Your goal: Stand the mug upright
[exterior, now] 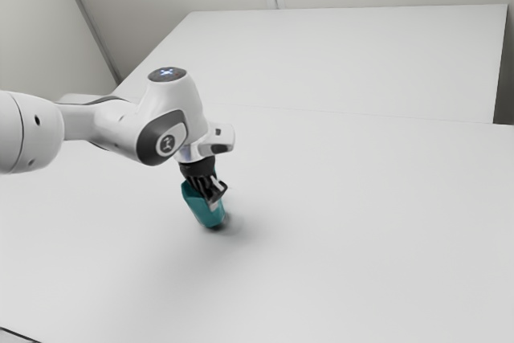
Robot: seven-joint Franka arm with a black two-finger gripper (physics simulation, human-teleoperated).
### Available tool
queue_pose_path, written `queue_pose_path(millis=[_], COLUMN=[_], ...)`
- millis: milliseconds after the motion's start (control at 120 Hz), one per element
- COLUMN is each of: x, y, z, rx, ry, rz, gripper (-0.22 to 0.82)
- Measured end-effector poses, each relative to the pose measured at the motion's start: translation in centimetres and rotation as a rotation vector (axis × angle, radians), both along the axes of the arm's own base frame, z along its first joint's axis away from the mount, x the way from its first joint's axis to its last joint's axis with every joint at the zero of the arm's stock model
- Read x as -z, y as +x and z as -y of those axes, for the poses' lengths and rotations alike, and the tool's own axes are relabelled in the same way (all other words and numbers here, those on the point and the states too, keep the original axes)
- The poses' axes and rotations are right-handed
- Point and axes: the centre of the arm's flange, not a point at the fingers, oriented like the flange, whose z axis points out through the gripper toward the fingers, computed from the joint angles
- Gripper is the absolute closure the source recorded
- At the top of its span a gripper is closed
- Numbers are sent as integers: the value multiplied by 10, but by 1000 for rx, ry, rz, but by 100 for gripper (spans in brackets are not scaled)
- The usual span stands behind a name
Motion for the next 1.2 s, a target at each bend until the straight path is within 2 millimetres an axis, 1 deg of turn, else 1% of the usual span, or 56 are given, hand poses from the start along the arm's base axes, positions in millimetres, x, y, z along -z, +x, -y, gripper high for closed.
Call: queue_pose_path(millis=[92, 167, 233, 442, 508, 592, 625, 775, 875, 1017, 1200], x=[2, 3, 3, 7, 9, 10, 10, 7, -2, -27, -57], y=[2, 2, 1, -3, -2, -2, -1, 0, -1, -2, -4], z=[-17, -21, -17, 8, 8, 4, 2, -2, 0, 3, 11], rx=[-47, -68, -71, -52, -58, -75, -82, -99, -100, -101, -105], ry=[5, 8, 10, 8, 6, 6, 5, 4, 10, 26, 35], rz=[0, 0, 2, -2, -4, -4, -4, 3, 17, 54, 79], gripper=[78, 78, 78, 78, 78, 78, 73, 40, 25, 13, 5])
